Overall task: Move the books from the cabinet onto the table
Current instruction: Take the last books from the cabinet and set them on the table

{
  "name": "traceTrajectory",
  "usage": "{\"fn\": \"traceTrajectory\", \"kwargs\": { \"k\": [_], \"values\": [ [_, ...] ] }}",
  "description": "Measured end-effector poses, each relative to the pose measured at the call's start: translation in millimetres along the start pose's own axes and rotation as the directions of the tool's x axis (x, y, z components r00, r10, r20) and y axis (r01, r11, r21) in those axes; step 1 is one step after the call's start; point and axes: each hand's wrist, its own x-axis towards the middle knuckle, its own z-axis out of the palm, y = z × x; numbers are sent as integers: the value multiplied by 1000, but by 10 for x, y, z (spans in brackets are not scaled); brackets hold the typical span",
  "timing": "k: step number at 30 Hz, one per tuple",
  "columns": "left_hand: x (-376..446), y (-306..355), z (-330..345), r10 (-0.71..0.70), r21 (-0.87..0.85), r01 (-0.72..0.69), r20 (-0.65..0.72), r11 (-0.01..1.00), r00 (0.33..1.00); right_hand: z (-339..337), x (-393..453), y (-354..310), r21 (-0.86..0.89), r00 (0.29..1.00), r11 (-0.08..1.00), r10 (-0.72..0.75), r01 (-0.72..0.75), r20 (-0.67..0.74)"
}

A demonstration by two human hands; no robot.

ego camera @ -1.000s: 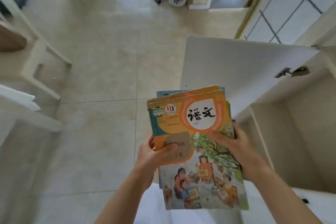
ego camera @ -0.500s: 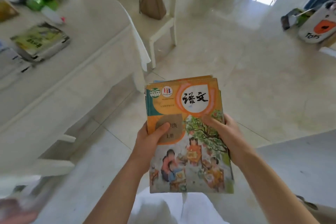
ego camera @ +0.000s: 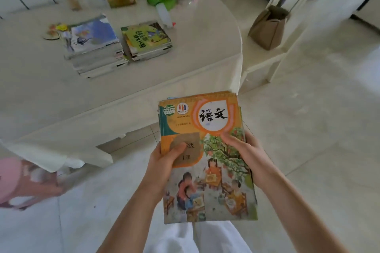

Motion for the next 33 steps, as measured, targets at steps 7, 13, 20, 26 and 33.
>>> {"fn": "traceTrajectory", "kwargs": {
  "k": [7,13,20,26,33],
  "values": [
    [756,412,448,9,-101,-19,-99,995,995,-284,1030,-605,-117,996,992,54,-46,69],
    [1168,785,743,40,-151,-64,-160,986,986,-434,1719,-1231,-225,981,974,45,-2,189],
    [1560,1152,550,175,-96,-203,-242,975,954,-147,2450,-1700,-266,923,960,24,86,384],
    [2104,1567,188,243,-43,-265,-288,963,926,334,3108,-2009,-274,893,944,-42,182,448],
    [2937,2066,-480,327,104,-312,-216,945,920,962,3878,-2292,-347,885,902,-75,256,460]
  ]
}}
